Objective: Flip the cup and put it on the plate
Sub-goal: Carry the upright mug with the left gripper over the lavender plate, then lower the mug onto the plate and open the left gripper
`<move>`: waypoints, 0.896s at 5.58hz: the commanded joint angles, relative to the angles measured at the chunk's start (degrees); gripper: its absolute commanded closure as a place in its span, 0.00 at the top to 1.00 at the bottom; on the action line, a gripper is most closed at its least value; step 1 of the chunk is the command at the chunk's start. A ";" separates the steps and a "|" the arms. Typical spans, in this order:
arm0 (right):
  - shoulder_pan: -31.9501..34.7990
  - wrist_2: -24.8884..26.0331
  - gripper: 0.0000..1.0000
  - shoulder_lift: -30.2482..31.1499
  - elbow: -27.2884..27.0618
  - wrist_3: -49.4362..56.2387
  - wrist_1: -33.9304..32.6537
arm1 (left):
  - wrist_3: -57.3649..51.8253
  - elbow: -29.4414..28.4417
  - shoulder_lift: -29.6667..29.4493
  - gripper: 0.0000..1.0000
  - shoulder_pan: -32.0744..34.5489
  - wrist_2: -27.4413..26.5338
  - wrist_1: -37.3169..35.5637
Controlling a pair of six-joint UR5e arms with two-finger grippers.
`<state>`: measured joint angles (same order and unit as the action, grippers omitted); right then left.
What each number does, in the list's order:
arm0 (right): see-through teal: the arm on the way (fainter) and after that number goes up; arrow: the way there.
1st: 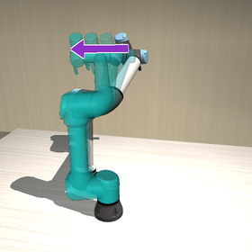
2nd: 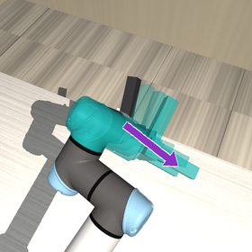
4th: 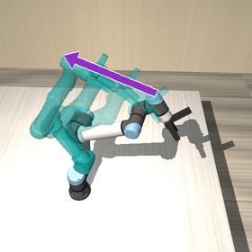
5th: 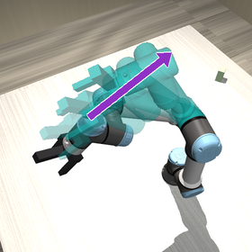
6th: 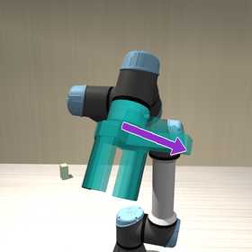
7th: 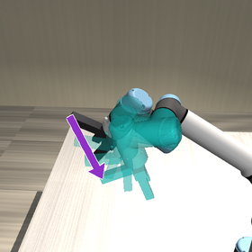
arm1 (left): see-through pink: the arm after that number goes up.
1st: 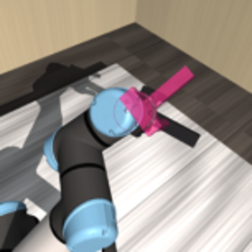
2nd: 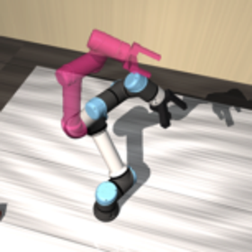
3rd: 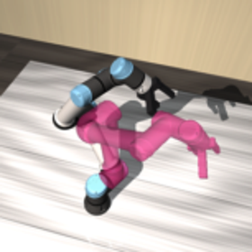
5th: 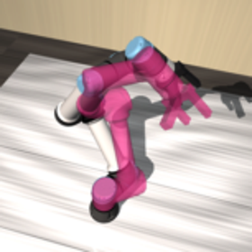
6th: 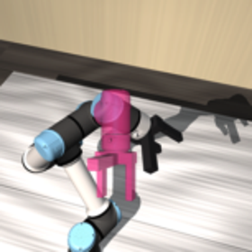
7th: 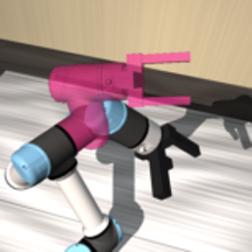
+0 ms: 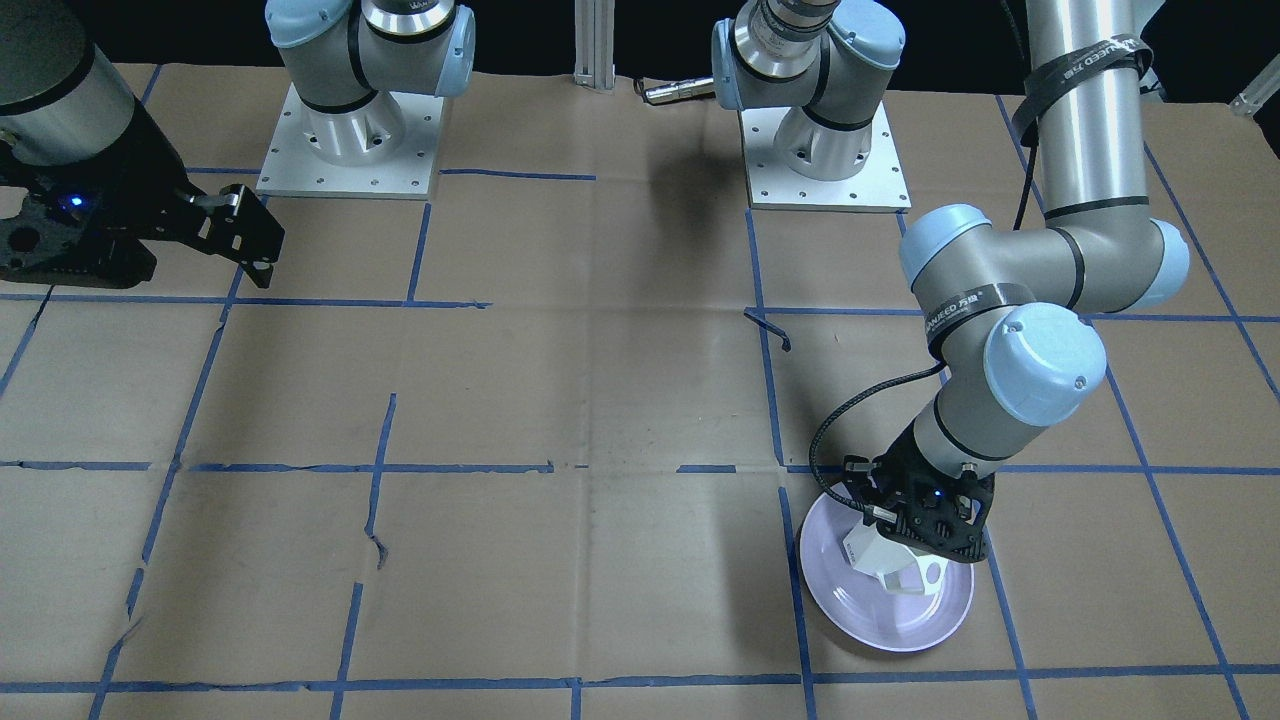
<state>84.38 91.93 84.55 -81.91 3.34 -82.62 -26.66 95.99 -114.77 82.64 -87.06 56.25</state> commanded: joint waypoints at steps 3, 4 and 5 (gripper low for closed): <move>0.00 0.00 1.00 0.00 0.00 0.00 0.00 | -0.50 0.25 -0.20 0.95 -0.20 0.40 -0.09; 0.00 0.00 1.00 0.00 0.00 0.00 0.00 | -0.32 0.16 0.59 0.96 0.15 0.40 0.09; 0.00 0.00 1.00 0.00 0.00 0.00 0.00 | 1.86 -0.89 1.99 0.98 0.58 0.40 2.61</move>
<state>84.37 91.93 84.55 -81.92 3.34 -82.62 -26.32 95.83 -113.90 82.85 -86.66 57.11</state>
